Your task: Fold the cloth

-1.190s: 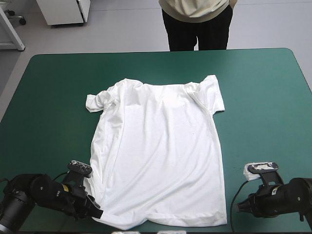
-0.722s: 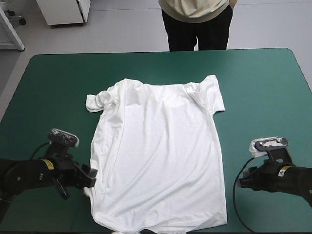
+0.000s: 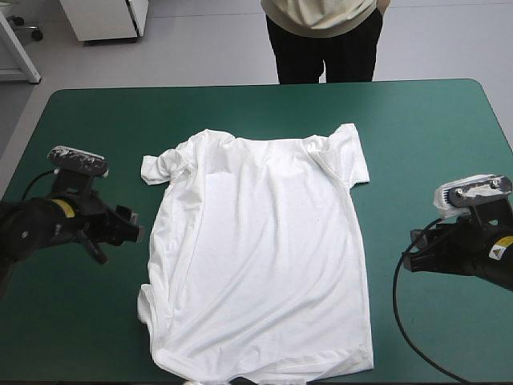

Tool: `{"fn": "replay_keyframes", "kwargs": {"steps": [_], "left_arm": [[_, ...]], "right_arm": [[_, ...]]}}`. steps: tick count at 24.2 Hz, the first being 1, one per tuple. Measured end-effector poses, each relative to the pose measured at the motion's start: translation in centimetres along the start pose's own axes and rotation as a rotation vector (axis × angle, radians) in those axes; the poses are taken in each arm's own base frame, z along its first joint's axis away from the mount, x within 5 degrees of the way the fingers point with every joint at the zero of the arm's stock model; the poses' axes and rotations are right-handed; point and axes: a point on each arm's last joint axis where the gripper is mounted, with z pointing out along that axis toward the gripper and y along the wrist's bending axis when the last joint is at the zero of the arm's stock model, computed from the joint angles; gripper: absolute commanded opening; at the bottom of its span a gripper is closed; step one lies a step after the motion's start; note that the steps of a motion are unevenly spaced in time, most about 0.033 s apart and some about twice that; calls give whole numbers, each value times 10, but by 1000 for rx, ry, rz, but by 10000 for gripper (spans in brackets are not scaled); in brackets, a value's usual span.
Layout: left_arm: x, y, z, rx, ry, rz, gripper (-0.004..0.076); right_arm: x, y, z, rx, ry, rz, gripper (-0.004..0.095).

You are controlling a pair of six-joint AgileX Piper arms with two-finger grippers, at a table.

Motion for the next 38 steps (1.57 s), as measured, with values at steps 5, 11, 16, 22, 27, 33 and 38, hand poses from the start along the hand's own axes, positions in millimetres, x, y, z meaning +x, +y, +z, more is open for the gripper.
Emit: {"fn": "replay_keyframes", "kwargs": {"steps": [5, 11, 16, 22, 27, 33, 38], "left_arm": [[-30, 3, 74, 6, 94, -41, 472], [-40, 4, 150, 12, 215, -56, 472], [-50, 28, 206, -15, 260, -151, 472], [-47, 44, 233, 37, 304, -192, 472], [-41, 41, 262, 75, 331, -201, 387], [-37, 43, 266, 50, 362, -180, -7], [-38, 42, 268, 68, 358, -150, -9]], "right_arm": [[-12, -7, 30, -7, 74, 17, 414], [-20, -10, 56, -47, 139, 17, 414], [-23, -8, 63, -82, 137, 24, 414], [-25, -8, 63, -80, 115, 21, 414], [-25, -8, 63, -79, 107, 20, 414], [-25, -8, 63, -81, 115, 20, 414], [-25, -8, 63, -82, 115, 10, 415]]}}
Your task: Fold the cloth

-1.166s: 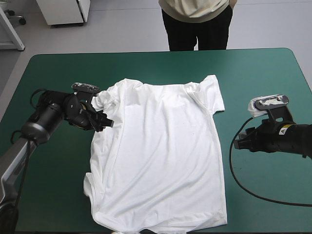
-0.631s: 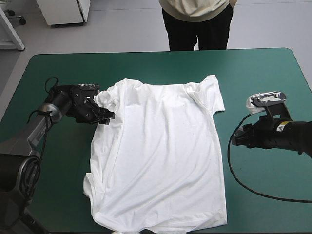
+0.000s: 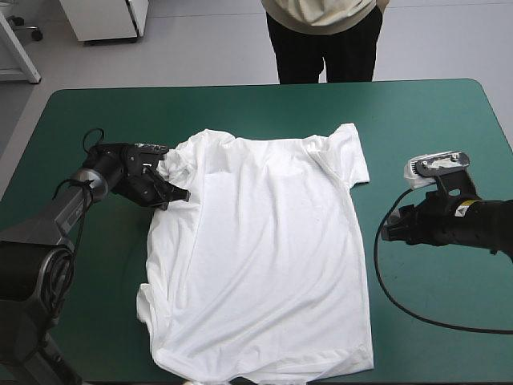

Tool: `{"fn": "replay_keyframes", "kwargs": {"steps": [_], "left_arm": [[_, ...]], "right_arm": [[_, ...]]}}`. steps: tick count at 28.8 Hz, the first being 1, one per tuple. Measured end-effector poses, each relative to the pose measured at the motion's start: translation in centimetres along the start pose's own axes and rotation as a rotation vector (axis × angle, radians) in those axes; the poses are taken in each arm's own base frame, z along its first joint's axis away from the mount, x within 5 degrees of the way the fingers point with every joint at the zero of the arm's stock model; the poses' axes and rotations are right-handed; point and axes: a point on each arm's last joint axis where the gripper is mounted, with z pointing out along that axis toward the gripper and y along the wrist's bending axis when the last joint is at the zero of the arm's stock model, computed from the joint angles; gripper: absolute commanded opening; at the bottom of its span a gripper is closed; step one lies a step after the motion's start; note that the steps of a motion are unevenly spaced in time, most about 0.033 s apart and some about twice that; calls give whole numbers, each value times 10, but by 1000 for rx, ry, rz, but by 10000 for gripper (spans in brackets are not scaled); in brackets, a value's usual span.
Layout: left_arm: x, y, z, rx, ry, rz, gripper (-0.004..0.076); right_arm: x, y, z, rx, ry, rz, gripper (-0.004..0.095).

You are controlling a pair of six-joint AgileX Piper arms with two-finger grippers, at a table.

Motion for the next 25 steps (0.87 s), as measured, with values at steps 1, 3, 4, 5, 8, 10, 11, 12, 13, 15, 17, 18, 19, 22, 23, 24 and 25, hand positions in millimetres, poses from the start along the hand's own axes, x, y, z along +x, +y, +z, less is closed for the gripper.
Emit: {"fn": "replay_keyframes", "kwargs": {"steps": [1, 3, 4, 5, 8, 10, 11, 12, 13, 15, 17, 18, 19, 22, 23, 24, 25], "left_arm": [[0, 0, 0, 0, 1, 1, -9], [1, 0, 0, 2, 10, 6, -9], [1, 0, 0, 3, 16, 9, -9], [2, 0, 0, 3, 18, 10, -9], [2, 0, 0, 4, 27, 17, -9], [3, 0, 0, 3, 34, 20, -9], [3, 0, 0, 4, 37, 21, -9], [4, 0, 0, 4, 40, 22, -9], [4, 0, 0, 5, 43, 23, -9], [4, 0, 0, 5, 46, 25, -9], [4, 0, 0, 5, 46, 28, -9], [4, 0, 0, 5, 46, 29, -9], [4, 0, 0, 5, 46, 29, -9], [4, 0, 0, 6, 48, 30, -9], [4, 0, 0, 6, 48, 32, -9], [4, 0, 0, 6, 48, 34, -9], [4, 0, 0, 6, 48, 38, -9]], "right_arm": [[0, 0, 0, 0, 0, -1, 424], [-3, -1, 2, -1, 8, -6, 438], [-6, -2, 5, -4, 14, -4, 442], [-10, -3, 9, -8, 22, -3, 447], [-24, -4, 30, -21, 69, -16, 447], [-32, -3, 50, -34, 121, -30, 447], [-34, -3, 64, -37, 156, -36, 447], [-36, -2, 77, -34, 191, -44, 447], [-37, -1, 90, -25, 224, -55, 447], [-37, 2, 112, 3, 275, -85, 447], [-37, 4, 134, 25, 309, -100, 447], [-36, 4, 144, 30, 322, -102, 447], [-36, 4, 151, 33, 328, -100, 448], [-34, 1, 176, 48, 359, -92, 500], [-33, -1, 182, 53, 366, -91, 550], [-32, -3, 191, 59, 376, -93, 583], [-31, -4, 197, 62, 382, -93, 607]]}}
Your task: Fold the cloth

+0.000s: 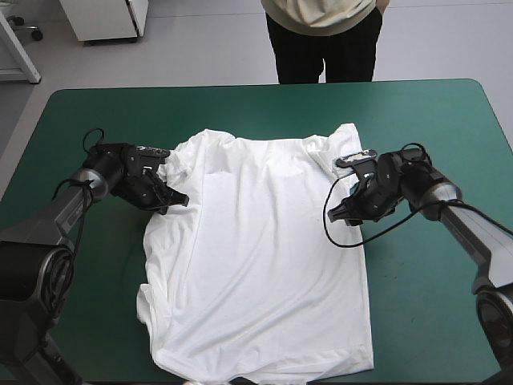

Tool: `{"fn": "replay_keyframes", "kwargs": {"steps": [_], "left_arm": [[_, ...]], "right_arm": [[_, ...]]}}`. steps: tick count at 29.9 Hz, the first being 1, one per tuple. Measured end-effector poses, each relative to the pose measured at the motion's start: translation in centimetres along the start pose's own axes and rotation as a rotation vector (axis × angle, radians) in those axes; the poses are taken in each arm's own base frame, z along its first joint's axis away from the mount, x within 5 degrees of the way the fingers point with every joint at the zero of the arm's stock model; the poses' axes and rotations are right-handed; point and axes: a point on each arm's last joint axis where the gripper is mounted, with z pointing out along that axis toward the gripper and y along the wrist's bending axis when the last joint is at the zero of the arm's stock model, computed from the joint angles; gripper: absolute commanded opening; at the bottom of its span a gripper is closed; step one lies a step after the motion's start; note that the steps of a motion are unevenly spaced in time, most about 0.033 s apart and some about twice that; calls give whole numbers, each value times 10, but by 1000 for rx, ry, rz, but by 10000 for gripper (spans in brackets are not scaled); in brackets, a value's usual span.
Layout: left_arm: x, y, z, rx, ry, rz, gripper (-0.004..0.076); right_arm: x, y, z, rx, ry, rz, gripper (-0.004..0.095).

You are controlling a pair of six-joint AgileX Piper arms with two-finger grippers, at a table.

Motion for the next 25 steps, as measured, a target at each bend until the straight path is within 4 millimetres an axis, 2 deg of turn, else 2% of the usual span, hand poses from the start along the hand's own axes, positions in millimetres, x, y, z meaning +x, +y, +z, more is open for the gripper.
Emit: {"fn": "replay_keyframes", "kwargs": {"steps": [5, 8, 21, 25], "left_arm": [[0, 0, 0, 0, 0, 11, -9], [0, 0, 0, 0, -2, 14, -9], [-2, 0, 0, -4, -19, 15, -9], [-2, 0, 0, -5, -23, 15, -9]], "right_arm": [[-5, -3, 33, 2, 54, 4, 618], [-10, -4, 40, 1, 74, 11, 577], [-23, -6, 51, -13, 93, -5, 186], [-24, -7, 53, -12, 90, -19, 7]]}}
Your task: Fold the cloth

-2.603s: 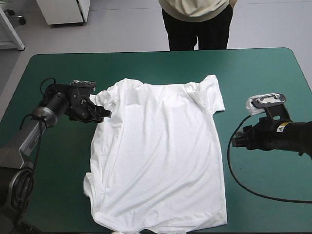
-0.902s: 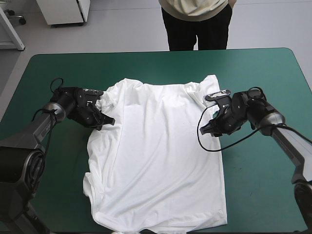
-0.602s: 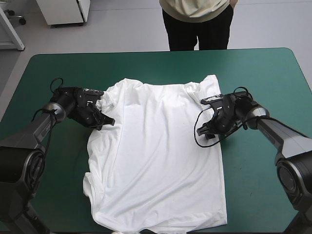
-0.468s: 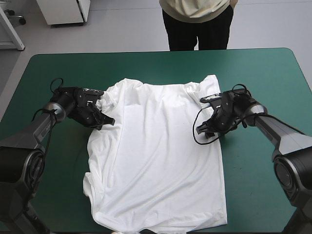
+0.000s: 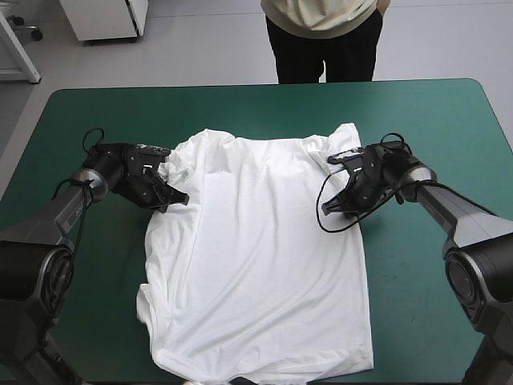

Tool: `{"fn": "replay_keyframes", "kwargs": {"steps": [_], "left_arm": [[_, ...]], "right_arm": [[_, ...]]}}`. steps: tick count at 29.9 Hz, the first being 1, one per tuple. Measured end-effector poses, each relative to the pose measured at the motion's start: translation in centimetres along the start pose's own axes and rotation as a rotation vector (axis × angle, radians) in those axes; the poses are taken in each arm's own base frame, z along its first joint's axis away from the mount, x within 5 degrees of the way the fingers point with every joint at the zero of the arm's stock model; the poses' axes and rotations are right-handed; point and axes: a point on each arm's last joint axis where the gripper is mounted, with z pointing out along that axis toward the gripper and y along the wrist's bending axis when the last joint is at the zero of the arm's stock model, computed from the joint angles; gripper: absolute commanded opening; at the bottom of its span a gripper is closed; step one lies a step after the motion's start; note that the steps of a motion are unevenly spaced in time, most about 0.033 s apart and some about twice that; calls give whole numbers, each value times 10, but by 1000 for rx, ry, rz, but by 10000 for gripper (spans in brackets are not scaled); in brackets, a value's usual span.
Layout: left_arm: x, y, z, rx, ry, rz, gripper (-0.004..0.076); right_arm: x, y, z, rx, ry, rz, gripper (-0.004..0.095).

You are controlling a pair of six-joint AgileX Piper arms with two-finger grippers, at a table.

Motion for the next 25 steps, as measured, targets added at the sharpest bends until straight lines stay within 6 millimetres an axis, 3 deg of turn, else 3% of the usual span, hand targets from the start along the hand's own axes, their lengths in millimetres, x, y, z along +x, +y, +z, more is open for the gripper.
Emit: {"fn": "replay_keyframes", "kwargs": {"steps": [7, 15, 25], "left_arm": [[-1, 0, 0, -1, -6, 2, -9], [-1, -1, -11, -5, -35, 13, -9], [3, -8, -77, -34, -225, 50, -9]], "right_arm": [[-2, -1, 2, -7, -6, -9, -17], [-5, 2, -13, -26, -137, 35, -17], [9, -24, -99, 28, -383, 101, -17]]}}
